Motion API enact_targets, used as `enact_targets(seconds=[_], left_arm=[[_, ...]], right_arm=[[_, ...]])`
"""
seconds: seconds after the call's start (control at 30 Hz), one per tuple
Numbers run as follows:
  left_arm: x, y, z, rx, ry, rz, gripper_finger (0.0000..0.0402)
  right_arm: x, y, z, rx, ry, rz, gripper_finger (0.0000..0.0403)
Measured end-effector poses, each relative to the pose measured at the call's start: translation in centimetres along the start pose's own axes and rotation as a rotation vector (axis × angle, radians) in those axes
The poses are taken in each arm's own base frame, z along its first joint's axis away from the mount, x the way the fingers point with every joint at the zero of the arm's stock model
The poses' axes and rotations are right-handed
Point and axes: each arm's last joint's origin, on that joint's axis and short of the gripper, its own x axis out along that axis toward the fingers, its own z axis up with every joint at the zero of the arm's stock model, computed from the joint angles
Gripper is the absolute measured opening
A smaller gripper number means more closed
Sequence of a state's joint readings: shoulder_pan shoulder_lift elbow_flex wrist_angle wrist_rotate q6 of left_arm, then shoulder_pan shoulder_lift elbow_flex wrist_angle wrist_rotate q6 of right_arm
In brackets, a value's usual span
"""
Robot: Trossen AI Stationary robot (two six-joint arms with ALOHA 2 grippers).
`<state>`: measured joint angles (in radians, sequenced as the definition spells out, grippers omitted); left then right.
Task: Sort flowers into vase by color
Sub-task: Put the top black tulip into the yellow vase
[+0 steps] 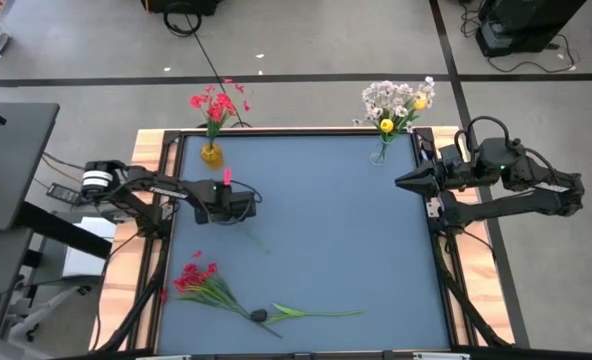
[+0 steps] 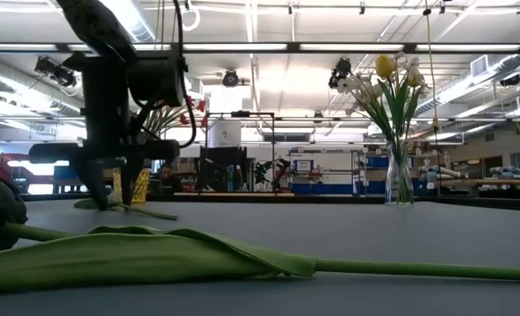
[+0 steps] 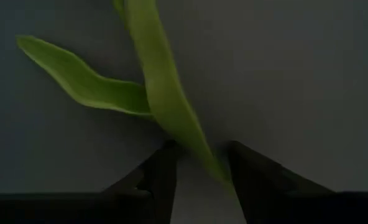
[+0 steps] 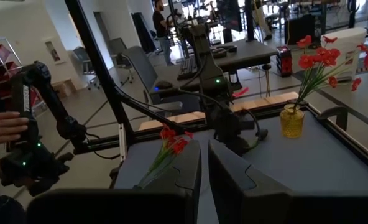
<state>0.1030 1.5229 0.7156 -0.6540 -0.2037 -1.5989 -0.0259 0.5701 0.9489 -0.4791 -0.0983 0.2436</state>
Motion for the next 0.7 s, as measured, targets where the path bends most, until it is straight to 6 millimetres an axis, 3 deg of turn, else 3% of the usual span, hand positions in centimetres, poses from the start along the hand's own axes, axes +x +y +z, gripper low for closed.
enact_targets(seconds=[0.17,0.37,0.7], left_arm=[[0.1,0.0,-0.1,0.055,-0.006,0.008,0.0094],[-1.1,0.0,0.3,0.09,-0.036,-0.065,0.0015],[-5.7,1.2,0.8,0.129,-0.218,-0.249,0.001]], right_arm=[[0.0,0.0,0.1,-0.001,-0.01,0.002,0.004],[0.0,0.0,0.2,-0.002,-0.018,0.004,0.004],[0.0,0.0,0.2,-0.002,-0.021,0.005,0.004]])
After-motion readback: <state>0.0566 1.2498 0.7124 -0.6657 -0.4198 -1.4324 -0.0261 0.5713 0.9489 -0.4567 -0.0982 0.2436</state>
